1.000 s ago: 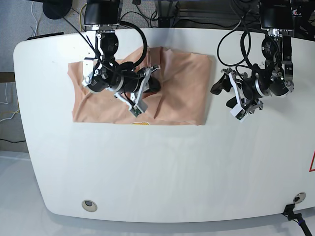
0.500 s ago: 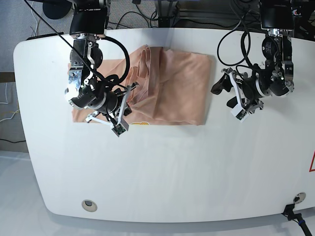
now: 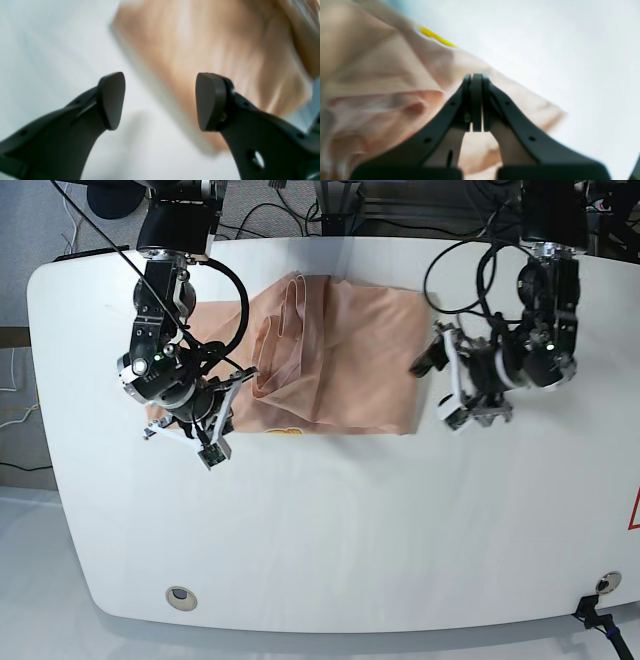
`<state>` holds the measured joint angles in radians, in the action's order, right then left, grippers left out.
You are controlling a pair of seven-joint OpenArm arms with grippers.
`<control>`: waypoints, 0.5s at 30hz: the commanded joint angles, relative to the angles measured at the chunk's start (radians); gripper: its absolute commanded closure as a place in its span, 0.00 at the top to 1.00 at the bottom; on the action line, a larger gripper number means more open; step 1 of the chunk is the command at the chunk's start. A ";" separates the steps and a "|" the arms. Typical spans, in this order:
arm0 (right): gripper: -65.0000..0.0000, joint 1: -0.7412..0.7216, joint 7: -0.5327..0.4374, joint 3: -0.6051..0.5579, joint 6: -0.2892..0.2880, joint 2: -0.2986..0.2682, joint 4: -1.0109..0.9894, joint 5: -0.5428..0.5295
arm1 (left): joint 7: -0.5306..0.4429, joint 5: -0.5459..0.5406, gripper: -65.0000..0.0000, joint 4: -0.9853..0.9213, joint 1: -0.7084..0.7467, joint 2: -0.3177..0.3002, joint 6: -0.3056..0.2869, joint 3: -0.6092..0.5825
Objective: Fold the T-shirt properly
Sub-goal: 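Move both grippers to opposite ends of the folded shirt and pinch them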
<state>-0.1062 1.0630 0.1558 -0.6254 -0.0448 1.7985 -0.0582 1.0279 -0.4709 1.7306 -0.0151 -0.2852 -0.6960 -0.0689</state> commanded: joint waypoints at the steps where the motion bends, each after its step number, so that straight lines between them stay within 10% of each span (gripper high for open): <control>1: 0.00 0.018 -0.089 0.003 0.002 -0.007 0.017 0.074 | -0.021 0.080 0.64 0.039 -0.023 0.037 -0.002 -0.049; 7: 0.00 0.056 -0.134 0.121 -0.004 -0.005 0.016 0.116 | -0.146 0.331 0.67 0.015 -0.035 0.103 -0.002 -0.213; 10: 0.00 0.059 -0.134 0.225 -0.004 -0.007 0.014 0.051 | -0.146 0.340 0.84 -0.028 -0.033 0.116 -0.002 -0.214; 15: 0.31 0.063 -0.126 0.350 -0.006 -0.028 0.013 -0.036 | -0.148 0.338 0.92 -0.076 -0.027 0.111 -0.002 -0.213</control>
<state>-0.0299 0.9531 0.4614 -0.6281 -0.0525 1.7958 -0.0307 0.8967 -0.1265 1.6505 -0.0280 -0.1749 -0.6975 -0.2832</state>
